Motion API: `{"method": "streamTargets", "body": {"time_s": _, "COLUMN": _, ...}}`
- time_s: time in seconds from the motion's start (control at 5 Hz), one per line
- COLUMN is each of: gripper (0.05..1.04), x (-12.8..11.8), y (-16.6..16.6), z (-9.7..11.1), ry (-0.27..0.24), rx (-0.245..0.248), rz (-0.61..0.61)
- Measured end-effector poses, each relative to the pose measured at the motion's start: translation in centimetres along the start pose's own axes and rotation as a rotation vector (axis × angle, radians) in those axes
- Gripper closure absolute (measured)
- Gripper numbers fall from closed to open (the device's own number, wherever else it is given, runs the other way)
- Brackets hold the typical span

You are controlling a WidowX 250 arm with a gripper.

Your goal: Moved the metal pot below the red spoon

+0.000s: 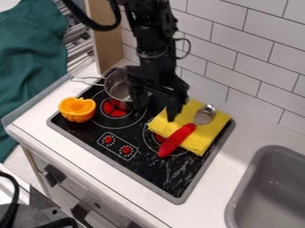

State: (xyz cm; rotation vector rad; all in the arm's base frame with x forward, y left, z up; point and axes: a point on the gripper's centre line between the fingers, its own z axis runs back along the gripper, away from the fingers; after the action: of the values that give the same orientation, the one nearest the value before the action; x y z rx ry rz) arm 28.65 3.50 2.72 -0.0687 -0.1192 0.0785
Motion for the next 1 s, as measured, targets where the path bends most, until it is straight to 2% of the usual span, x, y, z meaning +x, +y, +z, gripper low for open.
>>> {"method": "streamTargets", "body": {"time_s": 0.2, "gripper": 0.082, "x": 2.7, "y": 2.4, "z": -1.2, "ry": -0.005, "rx": -0.01, "rz": 0.007}}
{"method": "streamTargets", "body": {"time_s": 0.4, "gripper": 0.082, "x": 4.0, "y": 4.7, "z": -2.1, "ry": -0.014, "rx": -0.008, "rz": 0.027}}
{"method": "streamTargets", "body": {"time_s": 0.6, "gripper": 0.082, "x": 4.9, "y": 5.4, "z": -3.3, "ry": -0.003, "rx": -0.011, "rz": 0.029}}
{"method": "streamTargets", "body": {"time_s": 0.8, "gripper": 0.082, "x": 5.3, "y": 6.0, "z": -5.6, "ry": 0.051, "rx": -0.008, "rz": 0.034}}
{"method": "streamTargets", "body": {"time_s": 1.0, "gripper": 0.136, "x": 5.5, "y": 6.0, "z": -6.9, "ry": 0.09, "rx": -0.001, "rz": 0.034}}
